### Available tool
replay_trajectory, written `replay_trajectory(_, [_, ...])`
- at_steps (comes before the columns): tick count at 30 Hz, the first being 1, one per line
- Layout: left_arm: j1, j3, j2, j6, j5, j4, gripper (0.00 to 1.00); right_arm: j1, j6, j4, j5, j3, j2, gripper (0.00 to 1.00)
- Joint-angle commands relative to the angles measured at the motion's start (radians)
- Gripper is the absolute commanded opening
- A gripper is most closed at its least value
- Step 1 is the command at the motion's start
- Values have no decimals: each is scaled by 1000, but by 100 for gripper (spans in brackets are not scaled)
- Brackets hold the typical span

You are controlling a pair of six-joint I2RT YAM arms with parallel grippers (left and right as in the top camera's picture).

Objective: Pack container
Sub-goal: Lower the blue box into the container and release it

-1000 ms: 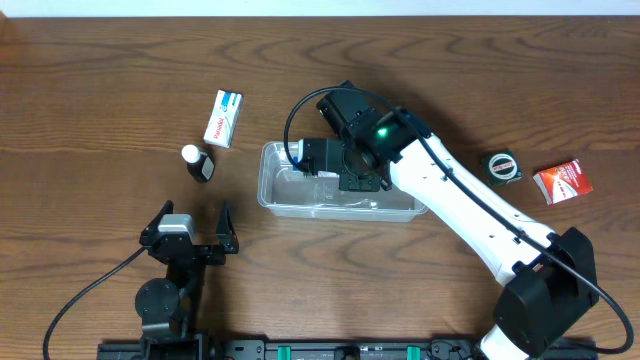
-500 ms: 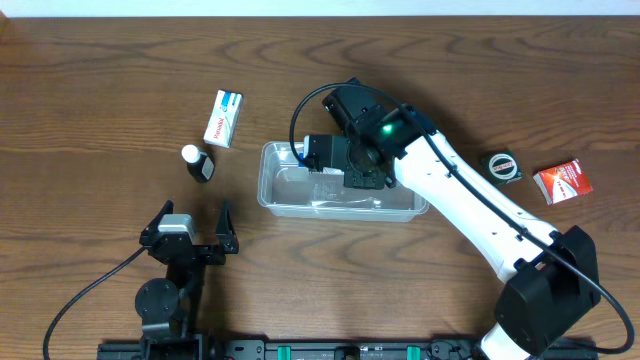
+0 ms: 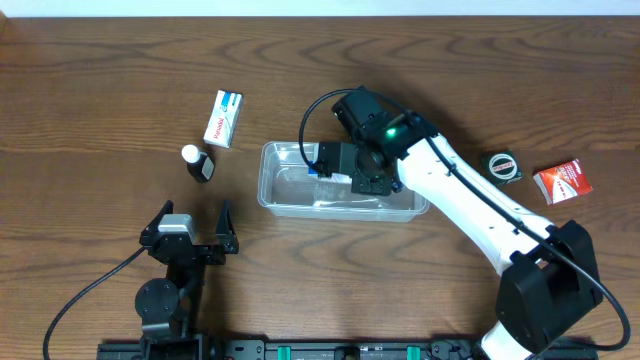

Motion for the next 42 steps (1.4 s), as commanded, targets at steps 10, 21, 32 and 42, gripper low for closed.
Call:
replay_trajectory(10, [5,-18,-6,-1,18,-33,98,-42,-11,34,-34,-47,-6,1])
replay_trajectory(21, [5,-18,-6,-1,18,-33,98,-42,-10,48,-33,-47,-6,22])
replay_trajectory(32, [5,-18,-6,-1,18,-33,98,-42,11,58,-34,-47,-6,26])
replay_trajectory(42, [5,-18,-6,-1,18,-33,98,-17,74,32,-38,-47,-6,4])
